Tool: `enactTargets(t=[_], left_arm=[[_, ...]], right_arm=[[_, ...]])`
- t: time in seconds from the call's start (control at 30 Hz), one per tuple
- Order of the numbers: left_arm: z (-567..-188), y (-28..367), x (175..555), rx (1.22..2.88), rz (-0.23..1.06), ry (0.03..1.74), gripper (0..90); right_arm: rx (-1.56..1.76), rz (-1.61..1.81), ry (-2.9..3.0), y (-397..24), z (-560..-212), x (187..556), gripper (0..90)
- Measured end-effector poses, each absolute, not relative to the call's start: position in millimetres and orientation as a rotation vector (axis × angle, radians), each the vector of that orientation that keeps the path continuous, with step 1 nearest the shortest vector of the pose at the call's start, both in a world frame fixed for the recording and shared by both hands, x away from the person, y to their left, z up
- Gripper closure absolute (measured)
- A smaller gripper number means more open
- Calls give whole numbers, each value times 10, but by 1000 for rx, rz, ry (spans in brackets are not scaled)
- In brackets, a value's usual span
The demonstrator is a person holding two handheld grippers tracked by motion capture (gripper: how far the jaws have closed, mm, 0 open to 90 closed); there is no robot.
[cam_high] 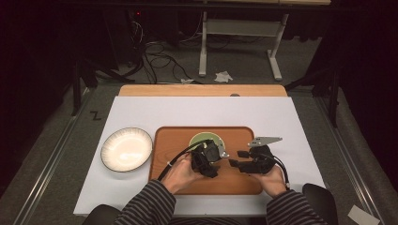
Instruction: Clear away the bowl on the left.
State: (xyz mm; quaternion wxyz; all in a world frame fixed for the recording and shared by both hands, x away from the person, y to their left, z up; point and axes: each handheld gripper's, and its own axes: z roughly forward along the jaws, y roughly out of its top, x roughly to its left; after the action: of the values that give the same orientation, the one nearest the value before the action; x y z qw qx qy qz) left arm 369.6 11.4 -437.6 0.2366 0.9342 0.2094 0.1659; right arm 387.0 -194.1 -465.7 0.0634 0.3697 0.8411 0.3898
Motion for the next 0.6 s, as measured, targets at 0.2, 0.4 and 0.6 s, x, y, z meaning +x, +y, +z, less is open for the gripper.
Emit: enactTargets(t=[0.2, 0.4, 0.6], left_arm=[[-4289, 231, 3700, 2495, 461, 611, 419], [-4197, 361, 3716, 2443, 430, 652, 415], [-4189, 423, 3716, 2422, 426, 673, 412]], right_arm=[[1115, 1177, 2543, -1939, -4659, 3870, 468], [1116, 1173, 2546, -1935, -4660, 3871, 468], [1119, 1171, 2544, -1935, -4661, 3871, 468]])
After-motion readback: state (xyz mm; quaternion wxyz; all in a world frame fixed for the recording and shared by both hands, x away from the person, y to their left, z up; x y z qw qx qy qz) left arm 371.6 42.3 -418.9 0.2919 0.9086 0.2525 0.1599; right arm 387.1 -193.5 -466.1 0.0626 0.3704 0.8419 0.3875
